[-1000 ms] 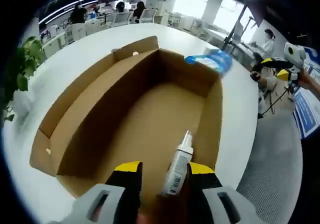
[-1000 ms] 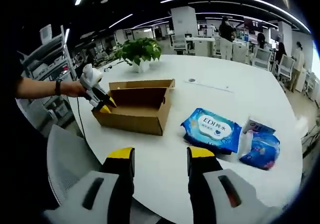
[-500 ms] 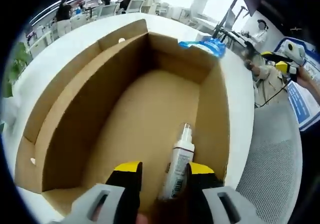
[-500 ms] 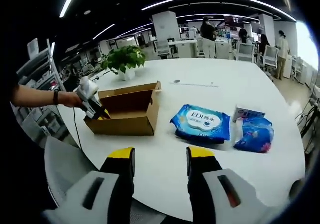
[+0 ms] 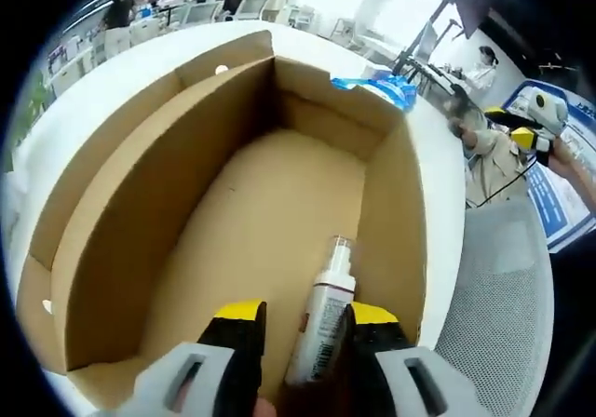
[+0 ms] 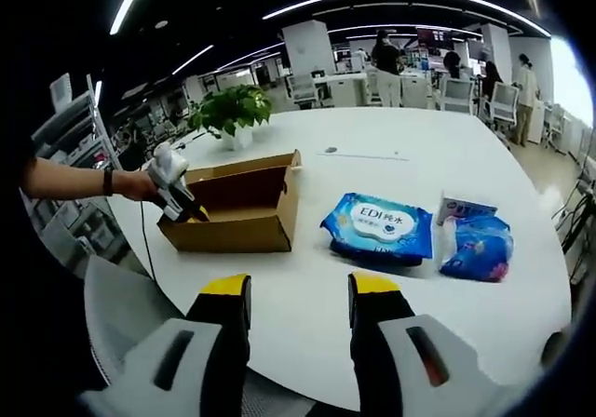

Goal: Operate the shoe box by opening the lid, removing the specified soft item, and placing it in the target area until the item is outside and the box remains undamaged.

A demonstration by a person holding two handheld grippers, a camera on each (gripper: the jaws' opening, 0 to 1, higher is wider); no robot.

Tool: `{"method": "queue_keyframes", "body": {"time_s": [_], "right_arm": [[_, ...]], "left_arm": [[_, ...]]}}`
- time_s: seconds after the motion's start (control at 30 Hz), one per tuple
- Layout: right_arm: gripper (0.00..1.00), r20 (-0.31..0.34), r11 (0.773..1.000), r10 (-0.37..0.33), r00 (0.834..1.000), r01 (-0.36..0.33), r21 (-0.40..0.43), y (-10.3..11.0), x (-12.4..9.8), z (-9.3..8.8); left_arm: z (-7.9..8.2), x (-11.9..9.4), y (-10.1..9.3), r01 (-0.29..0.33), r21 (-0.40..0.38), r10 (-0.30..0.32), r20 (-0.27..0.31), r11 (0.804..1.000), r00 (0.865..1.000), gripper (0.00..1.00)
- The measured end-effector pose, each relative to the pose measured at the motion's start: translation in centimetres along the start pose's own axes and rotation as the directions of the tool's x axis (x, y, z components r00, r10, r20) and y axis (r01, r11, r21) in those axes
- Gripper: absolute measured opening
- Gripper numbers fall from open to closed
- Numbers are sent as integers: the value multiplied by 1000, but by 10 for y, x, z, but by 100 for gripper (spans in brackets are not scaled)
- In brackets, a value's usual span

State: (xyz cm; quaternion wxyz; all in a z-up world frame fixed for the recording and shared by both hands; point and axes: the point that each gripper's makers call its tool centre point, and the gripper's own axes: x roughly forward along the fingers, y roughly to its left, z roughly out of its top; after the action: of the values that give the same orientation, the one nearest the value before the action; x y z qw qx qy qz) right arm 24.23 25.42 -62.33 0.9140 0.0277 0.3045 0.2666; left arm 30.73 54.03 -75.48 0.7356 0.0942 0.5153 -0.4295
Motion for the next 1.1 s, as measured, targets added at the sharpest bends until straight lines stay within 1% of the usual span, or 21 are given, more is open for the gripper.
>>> {"method": "queue_keyframes", "body": {"time_s": [0.07, 0.23, 0.33, 0.43, 0.47, 0.5, 0.53, 0.57, 0.63, 0.67, 0.77, 0.87, 0.93, 0.97, 1.03, 1.07, 1.1], "right_arm": [[39, 2, 1000, 2, 1000, -2, -1, 0, 0, 1], [39, -2, 1000, 1, 1000, -1, -2, -2, 1, 1], [39, 6, 1000, -2, 1000, 2, 4, -5, -1, 2], [39, 5, 1000, -1, 1000, 1, 4, -6, -1, 1], [39, 5, 1000, 1, 1000, -1, 6, -6, -1, 1], [39, 8, 1000, 2, 1000, -2, 11, -6, -1, 1], [39, 10, 1000, 3, 1000, -3, 14, -5, 0, 1], [39, 9, 1000, 5, 1000, -5, 14, -5, 0, 1], [39, 7, 1000, 9, 1000, -9, 11, -3, 2, 1], [39, 7, 1000, 10, 1000, -10, 9, -2, 3, 2], [39, 8, 1000, 15, 1000, -15, 5, 0, 5, 3], [39, 8, 1000, 19, 1000, -19, 1, 1, 6, 4], [39, 7, 1000, 22, 1000, -22, -1, 2, 7, 4], [39, 5, 1000, 23, 1000, -23, -3, 3, 8, 4], [39, 3, 1000, 25, 1000, -25, -8, 4, 9, 5], [39, 4, 1000, 25, 1000, -25, -8, 5, 9, 5], [39, 7, 1000, 25, 1000, -25, -7, 5, 9, 6]], "left_arm": [[0, 2, -1, 3, 11, -3, -8, 1000, 1000, 35], [1, 2, -1, -2, 14, 2, -7, 1000, 1000, 37], [0, -2, 4, -29, 12, 29, -11, 999, 1000, 38], [1, -7, 8, -50, 21, 50, -5, 999, 999, 35], [4, -8, 7, -44, 13, 44, 13, 999, 999, 34], [11, -9, 0, -1, -33, 2, 53, 999, 999, 35], [13, -9, -2, 22, -52, -19, 67, 998, 998, 35], [12, -10, -2, 23, -47, -21, 60, 999, 998, 36], [6, -7, -3, 15, -1, -15, 20, 1000, 1000, 36], [0, -5, -4, 13, 30, -13, -12, 999, 1000, 37], [-4, 1, -4, 3, 50, -1, -30, 999, 1000, 35], [-3, 5, -6, -2, 83, 6, -46, 997, 999, 39], [-1, 4, -1, -29, 124, 36, -53, 992, 998, 43], [0, 3, -2, -31, 133, 38, -52, 991, 998, 44], [1, 1, -1, -40, 167, 51, -62, 985, 997, 43], [1, -1, 3, -57, 203, 73, -72, 977, 995, 42], [1, -1, 4, -65, 215, 83, -78, 974, 993, 42]]}}
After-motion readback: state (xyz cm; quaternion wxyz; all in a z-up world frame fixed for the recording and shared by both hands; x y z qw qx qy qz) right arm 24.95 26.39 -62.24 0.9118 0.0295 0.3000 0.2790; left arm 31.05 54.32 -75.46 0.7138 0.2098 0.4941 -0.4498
